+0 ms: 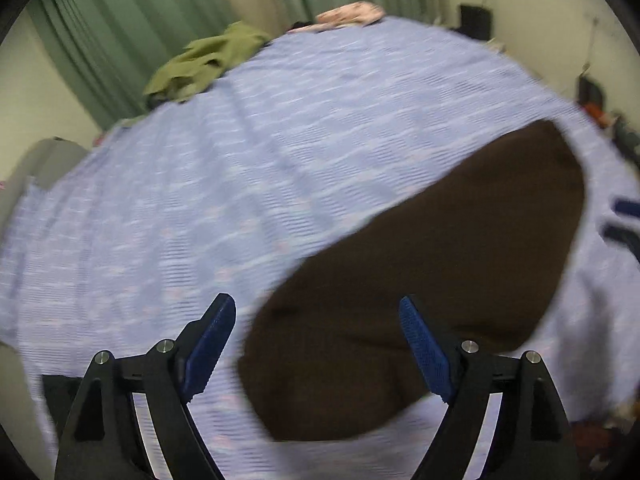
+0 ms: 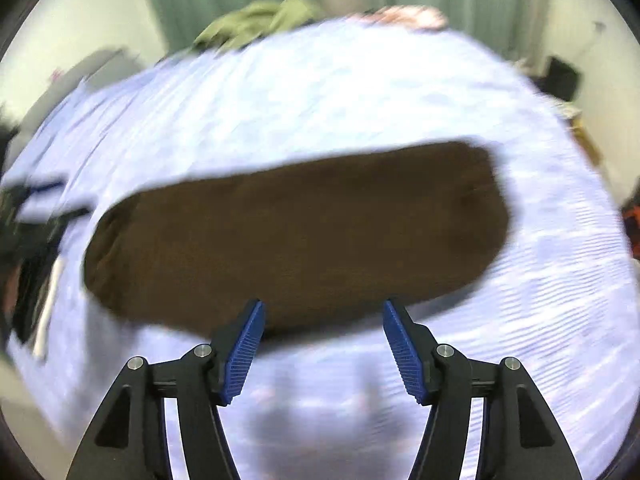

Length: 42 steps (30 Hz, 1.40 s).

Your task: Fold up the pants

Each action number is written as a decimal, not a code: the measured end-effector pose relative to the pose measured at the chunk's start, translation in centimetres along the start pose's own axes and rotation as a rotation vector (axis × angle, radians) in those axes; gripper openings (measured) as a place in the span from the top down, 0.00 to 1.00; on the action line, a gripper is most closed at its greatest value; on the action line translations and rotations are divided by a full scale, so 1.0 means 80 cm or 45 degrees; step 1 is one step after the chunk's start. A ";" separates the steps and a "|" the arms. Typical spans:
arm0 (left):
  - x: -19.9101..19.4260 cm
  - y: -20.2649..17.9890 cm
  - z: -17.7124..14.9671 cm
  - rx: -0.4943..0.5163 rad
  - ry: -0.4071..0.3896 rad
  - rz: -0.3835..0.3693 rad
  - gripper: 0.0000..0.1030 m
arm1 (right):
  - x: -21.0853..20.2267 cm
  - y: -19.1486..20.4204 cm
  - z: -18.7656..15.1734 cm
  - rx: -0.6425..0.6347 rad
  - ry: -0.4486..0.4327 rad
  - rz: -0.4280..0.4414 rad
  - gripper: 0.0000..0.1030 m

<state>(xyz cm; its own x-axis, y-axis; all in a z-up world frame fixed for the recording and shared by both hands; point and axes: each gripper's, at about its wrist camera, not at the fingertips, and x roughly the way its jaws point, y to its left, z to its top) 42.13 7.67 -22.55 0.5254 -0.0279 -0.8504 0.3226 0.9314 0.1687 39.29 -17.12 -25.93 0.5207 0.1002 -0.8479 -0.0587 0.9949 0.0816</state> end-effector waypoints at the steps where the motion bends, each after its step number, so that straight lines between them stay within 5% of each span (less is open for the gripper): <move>1: -0.001 -0.010 -0.003 -0.003 -0.010 -0.029 0.18 | -0.004 -0.018 0.009 0.011 -0.037 -0.033 0.40; 6: 0.024 -0.071 0.013 0.008 -0.005 -0.150 0.21 | 0.015 -0.110 0.068 0.002 -0.109 -0.171 0.40; 14: 0.071 -0.124 0.023 -0.050 0.072 -0.262 0.31 | 0.099 -0.184 0.121 -0.005 0.019 -0.088 0.44; 20: 0.123 -0.125 0.010 -0.118 0.209 -0.285 0.39 | 0.158 -0.191 0.107 0.003 0.169 -0.077 0.69; 25: 0.122 -0.120 0.004 -0.142 0.188 -0.269 0.40 | 0.117 -0.171 0.137 -0.099 -0.007 -0.100 0.70; 28: 0.127 -0.123 0.005 -0.143 0.193 -0.220 0.40 | 0.149 -0.171 0.154 -0.152 0.052 -0.139 0.66; 31: 0.125 -0.128 0.007 -0.132 0.198 -0.200 0.40 | 0.172 -0.175 0.152 -0.186 0.140 -0.210 0.46; 36: 0.097 -0.124 0.006 -0.162 0.152 -0.227 0.38 | 0.093 -0.195 0.137 -0.018 -0.074 -0.221 0.24; 39: 0.075 -0.125 0.004 -0.161 0.097 -0.216 0.35 | 0.050 -0.196 0.117 0.034 -0.183 -0.283 0.18; 42: 0.066 -0.131 0.005 -0.133 0.076 -0.222 0.35 | 0.043 -0.206 0.096 0.143 -0.194 -0.226 0.18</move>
<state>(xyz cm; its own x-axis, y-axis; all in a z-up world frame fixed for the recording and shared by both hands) 41.87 -2.35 -28.58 0.4203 -0.1729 -0.8908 0.3196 0.9470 -0.0331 48.59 -33.15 -26.16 0.6370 -0.0848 -0.7662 0.1359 0.9907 0.0034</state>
